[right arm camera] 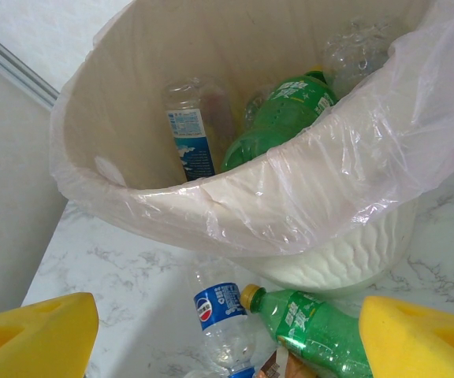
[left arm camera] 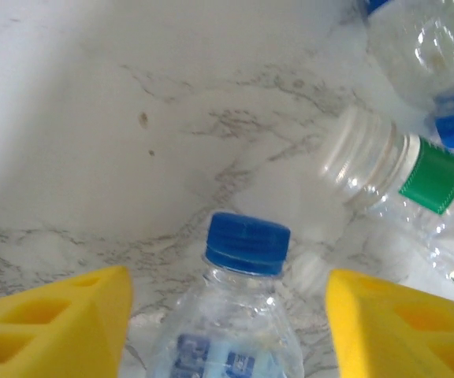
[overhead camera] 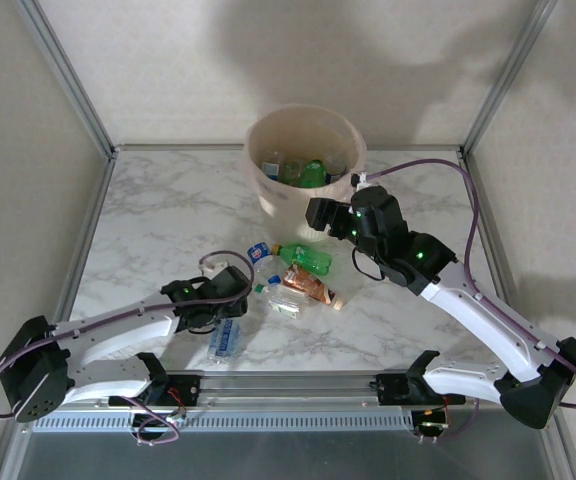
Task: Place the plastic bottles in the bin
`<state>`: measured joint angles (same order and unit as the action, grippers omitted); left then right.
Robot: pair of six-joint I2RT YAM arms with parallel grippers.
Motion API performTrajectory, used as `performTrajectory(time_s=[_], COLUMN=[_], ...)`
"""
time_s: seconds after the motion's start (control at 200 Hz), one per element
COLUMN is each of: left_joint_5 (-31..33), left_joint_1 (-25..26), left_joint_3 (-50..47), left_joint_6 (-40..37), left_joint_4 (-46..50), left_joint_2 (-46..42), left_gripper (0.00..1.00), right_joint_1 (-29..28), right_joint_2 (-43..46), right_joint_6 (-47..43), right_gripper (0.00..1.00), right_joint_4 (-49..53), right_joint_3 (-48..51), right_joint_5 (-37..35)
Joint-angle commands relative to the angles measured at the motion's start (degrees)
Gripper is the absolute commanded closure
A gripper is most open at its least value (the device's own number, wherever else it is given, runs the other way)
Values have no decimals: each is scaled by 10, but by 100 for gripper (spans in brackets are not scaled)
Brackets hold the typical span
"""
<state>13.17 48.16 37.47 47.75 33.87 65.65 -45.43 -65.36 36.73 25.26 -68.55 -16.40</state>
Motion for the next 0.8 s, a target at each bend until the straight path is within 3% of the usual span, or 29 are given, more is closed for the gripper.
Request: performTrajectory(time_s=[0.0,0.105,0.295,0.586,0.796], left_joint_5=[-5,-31,-68,-67,-46], left_joint_1=[-11,-10,8,20,19], left_joint_3=[10,3,-35,-71,-77], left_joint_6=[-5,2,22,35,42], left_joint_4=[36,49,39,-17,-36], left_joint_2=[-14,-34,-56,-5,25], left_gripper=[23,14,11,14,25], right_joint_1=[-6,-5,-5,-6,-6], right_joint_2=[6,9,5,2,0], right_joint_6=[2,2,5,0,0], right_gripper=[14,13,12,11,12], right_joint_4=[-3,-1,-13,-8,-8], right_joint_3=[-3,0,7,0,-4], right_joint_5=[-2,-5,-1,-3,-1])
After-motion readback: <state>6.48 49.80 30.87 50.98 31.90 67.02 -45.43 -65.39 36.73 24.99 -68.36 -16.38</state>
